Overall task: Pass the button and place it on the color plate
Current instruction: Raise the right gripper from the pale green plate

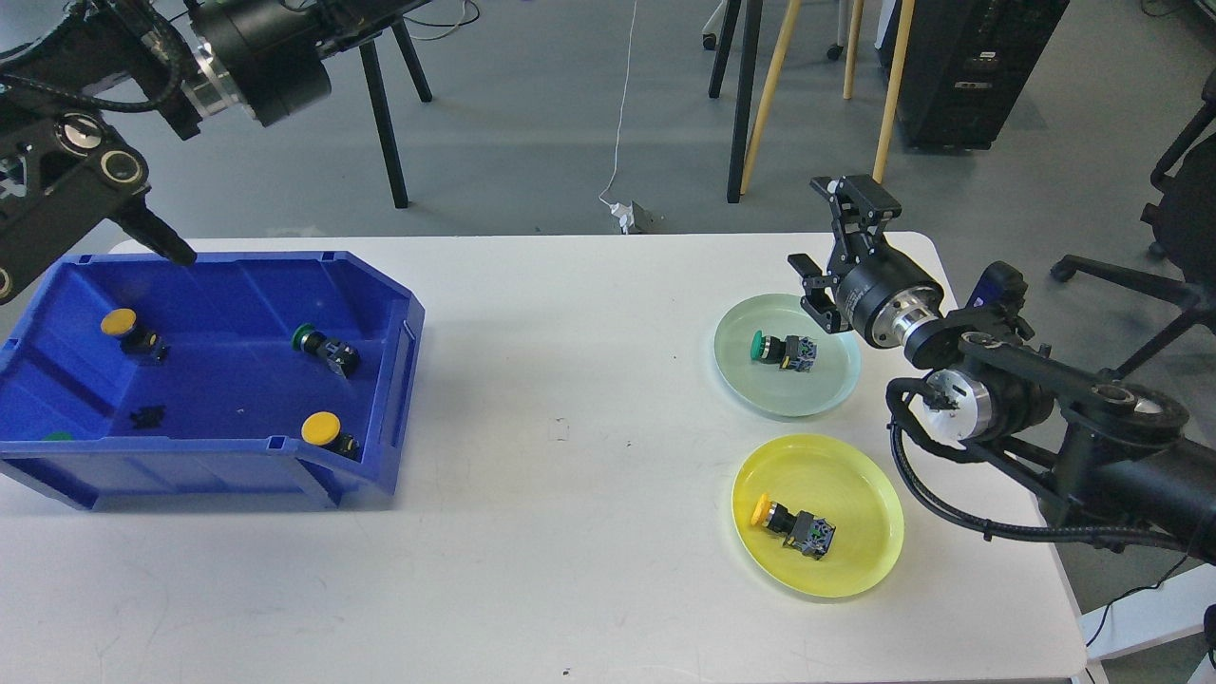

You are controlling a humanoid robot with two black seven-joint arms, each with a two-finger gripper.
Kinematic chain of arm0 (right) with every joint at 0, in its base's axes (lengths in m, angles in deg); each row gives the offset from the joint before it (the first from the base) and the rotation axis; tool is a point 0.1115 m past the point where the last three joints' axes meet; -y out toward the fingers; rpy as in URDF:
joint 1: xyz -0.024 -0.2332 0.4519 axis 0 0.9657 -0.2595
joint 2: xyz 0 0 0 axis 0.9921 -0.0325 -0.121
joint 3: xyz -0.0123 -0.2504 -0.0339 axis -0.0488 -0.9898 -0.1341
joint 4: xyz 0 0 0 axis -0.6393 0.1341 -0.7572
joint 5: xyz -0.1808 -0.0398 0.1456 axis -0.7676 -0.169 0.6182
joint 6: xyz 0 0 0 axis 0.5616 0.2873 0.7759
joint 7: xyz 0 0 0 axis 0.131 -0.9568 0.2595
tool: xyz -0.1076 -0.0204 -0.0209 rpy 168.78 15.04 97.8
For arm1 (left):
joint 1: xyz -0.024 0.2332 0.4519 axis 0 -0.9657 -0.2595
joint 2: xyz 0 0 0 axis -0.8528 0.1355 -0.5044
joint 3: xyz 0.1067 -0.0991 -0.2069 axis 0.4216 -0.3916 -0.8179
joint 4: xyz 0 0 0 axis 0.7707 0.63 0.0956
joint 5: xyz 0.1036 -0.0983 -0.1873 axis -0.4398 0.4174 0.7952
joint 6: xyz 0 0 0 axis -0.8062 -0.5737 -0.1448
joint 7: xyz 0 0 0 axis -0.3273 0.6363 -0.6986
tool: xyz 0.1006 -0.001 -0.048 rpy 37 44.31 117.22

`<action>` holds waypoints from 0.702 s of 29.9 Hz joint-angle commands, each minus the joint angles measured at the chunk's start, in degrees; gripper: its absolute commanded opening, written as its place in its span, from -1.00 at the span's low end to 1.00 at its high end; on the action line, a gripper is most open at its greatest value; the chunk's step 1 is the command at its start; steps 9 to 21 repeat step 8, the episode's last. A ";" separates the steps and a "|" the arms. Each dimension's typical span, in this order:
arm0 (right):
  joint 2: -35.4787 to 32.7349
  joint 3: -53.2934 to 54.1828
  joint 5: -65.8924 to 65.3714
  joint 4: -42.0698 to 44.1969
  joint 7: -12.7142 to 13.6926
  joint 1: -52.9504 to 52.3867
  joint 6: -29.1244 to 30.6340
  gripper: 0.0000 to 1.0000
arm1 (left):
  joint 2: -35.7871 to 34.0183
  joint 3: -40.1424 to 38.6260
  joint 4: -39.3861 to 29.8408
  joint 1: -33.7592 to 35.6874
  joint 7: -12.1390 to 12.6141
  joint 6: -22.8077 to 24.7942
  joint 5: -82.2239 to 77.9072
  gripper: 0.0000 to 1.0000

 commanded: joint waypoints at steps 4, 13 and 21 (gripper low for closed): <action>-1.74 -10.75 -2.86 4.66 -0.17 -9.36 -4.34 0.89 | -0.70 -0.16 0.29 0.07 -0.01 0.84 7.36 0.98; -6.04 -6.91 -2.86 3.35 -0.26 -9.54 -4.52 0.96 | -0.88 -0.16 0.46 0.07 -0.01 0.93 7.53 0.98; -6.04 -6.91 -2.86 3.35 -0.26 -9.54 -4.52 0.96 | -0.88 -0.16 0.46 0.07 -0.01 0.93 7.53 0.98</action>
